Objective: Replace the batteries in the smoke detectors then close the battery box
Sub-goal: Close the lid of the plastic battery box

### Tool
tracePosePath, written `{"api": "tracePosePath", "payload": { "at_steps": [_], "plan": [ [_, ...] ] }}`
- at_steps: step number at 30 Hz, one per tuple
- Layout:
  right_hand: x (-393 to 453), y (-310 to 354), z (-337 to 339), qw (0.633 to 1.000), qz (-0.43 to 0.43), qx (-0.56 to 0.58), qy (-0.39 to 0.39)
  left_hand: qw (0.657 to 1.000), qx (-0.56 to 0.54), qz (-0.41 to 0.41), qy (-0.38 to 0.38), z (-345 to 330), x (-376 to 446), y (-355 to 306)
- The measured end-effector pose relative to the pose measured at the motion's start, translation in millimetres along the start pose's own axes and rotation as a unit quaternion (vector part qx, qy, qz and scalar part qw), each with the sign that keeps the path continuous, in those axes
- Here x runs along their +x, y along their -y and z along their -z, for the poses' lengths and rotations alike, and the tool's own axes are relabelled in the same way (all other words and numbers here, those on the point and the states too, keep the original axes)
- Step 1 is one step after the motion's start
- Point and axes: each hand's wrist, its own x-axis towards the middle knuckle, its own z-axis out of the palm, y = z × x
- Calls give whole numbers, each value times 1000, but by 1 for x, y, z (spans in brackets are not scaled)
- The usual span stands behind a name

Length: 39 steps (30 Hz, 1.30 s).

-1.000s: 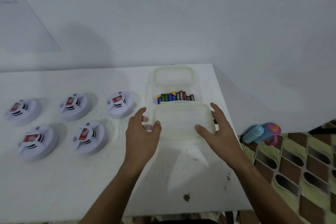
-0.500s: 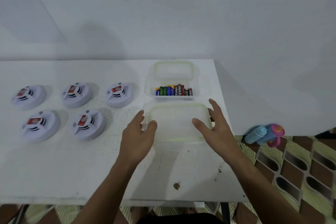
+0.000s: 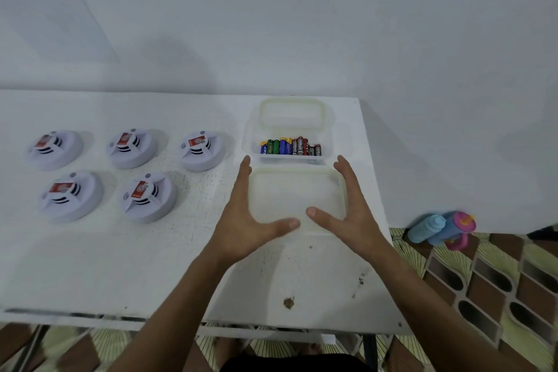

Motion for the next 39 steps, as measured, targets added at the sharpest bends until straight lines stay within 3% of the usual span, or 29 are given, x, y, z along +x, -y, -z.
{"api": "tracePosePath", "payload": {
  "at_steps": [3,10,25,32,36,39],
  "plan": [
    [3,-9,8,998,3,-8,56,996,56,-40,57,8,3,3],
    [8,-15,14,993,39,-53,101,982,149,-83,86,14,14,5],
    [15,-20,15,995,55,-47,70,960,221,-118,126,21,38,3],
    [15,-24,13,995,52,-40,80,960,211,-147,114,19,37,7],
    [15,-22,14,993,41,-35,107,963,203,-125,124,20,34,6],
    [12,-21,13,995,33,-7,99,981,130,-92,110,17,31,6]
  ]
}}
